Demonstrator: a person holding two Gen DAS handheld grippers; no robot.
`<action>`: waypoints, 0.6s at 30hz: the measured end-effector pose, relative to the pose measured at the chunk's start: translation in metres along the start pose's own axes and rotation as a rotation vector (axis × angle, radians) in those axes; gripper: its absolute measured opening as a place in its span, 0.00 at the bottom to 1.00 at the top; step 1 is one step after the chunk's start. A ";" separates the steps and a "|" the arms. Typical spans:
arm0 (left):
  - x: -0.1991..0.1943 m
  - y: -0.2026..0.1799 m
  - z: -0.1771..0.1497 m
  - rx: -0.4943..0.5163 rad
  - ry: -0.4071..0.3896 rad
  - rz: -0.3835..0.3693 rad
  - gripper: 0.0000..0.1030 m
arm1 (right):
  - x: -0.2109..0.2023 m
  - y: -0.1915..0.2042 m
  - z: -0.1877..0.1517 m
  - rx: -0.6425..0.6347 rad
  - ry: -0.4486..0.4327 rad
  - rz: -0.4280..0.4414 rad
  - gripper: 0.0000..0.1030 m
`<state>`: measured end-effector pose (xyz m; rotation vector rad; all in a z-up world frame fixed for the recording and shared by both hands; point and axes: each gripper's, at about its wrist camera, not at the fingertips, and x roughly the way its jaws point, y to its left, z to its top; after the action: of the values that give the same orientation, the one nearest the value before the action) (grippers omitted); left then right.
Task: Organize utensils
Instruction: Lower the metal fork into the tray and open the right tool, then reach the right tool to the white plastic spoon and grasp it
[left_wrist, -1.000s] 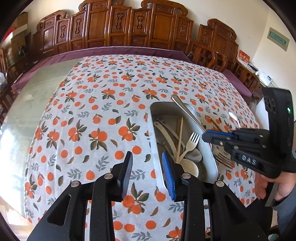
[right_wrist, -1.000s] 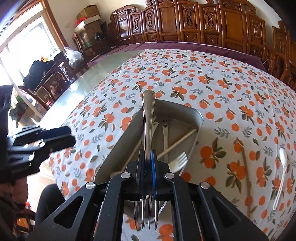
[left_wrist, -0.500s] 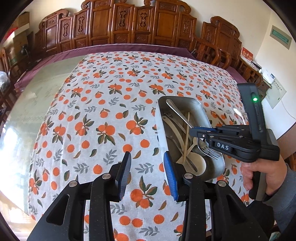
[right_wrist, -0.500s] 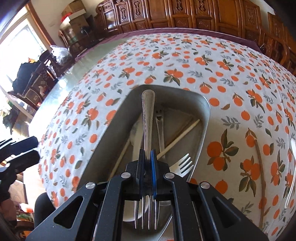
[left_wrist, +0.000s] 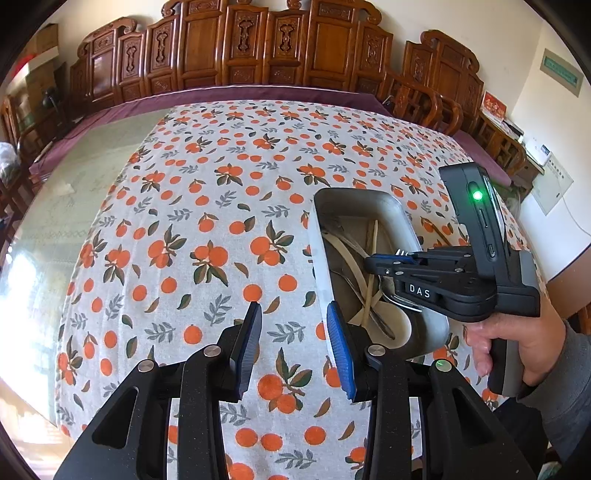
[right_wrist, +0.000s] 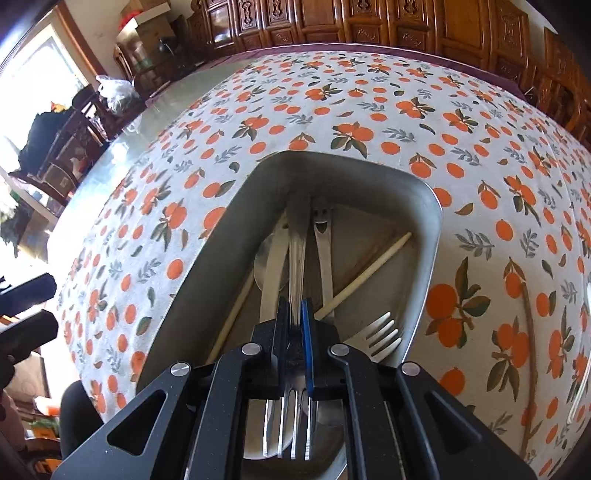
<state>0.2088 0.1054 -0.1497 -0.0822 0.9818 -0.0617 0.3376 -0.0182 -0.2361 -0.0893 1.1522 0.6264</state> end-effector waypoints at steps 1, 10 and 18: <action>0.000 -0.002 0.000 0.002 0.000 -0.001 0.33 | -0.002 -0.001 -0.001 0.002 -0.007 0.002 0.09; 0.000 -0.016 0.003 0.010 -0.012 0.001 0.35 | -0.050 -0.007 -0.008 -0.025 -0.108 0.036 0.10; -0.001 -0.041 0.006 0.030 -0.030 0.006 0.47 | -0.106 -0.041 -0.036 -0.021 -0.192 0.017 0.10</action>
<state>0.2125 0.0650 -0.1423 -0.0521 0.9509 -0.0692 0.3010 -0.1098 -0.1685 -0.0366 0.9617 0.6481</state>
